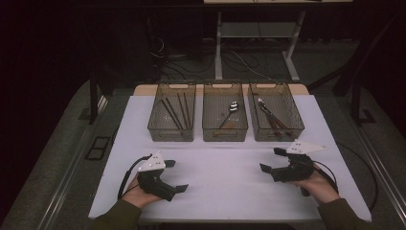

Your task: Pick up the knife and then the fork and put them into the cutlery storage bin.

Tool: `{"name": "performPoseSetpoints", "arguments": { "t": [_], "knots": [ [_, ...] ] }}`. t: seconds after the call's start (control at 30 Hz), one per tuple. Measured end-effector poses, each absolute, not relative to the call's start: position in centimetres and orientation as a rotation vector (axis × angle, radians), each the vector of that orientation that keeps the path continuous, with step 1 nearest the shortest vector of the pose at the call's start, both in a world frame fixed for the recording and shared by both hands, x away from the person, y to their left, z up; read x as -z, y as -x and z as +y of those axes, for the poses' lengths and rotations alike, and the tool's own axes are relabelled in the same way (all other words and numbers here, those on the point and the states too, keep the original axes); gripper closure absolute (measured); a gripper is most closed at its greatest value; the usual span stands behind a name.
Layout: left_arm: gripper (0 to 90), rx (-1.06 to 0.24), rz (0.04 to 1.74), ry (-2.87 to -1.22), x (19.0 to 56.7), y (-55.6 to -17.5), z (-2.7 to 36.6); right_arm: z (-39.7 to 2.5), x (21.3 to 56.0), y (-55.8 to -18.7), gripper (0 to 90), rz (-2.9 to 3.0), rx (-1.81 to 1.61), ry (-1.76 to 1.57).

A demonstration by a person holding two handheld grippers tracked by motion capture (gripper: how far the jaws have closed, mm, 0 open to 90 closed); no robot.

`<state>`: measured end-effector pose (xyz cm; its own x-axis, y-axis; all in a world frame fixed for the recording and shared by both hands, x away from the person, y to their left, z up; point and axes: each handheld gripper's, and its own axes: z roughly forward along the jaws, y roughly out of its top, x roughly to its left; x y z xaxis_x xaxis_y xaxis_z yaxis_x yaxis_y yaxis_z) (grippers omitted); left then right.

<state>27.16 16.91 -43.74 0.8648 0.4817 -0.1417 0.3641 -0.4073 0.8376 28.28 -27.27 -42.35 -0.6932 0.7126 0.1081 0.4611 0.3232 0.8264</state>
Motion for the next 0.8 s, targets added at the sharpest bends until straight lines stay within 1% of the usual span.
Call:
{"name": "performPoseSetpoints", "arguments": {
  "t": [0.33, 0.57, 0.8],
  "knots": [
    [0.9, -0.15, 0.617, -2.042, 43.7, -27.1, 16.9, -27.5, 43.8, -26.0, 15.6, 2.349, -1.292, -1.019],
    [0.9, -0.153, 0.615, -2.044, 43.7, -27.0, 16.9, -28.5, 44.3, -25.7, 15.6, 2.348, -1.29, -1.028],
    [0.9, -0.155, 0.614, -2.046, 43.7, -27.0, 16.9, -28.6, 44.2, -25.8, 15.6, 2.337, -1.314, -1.03]
  ]
}}
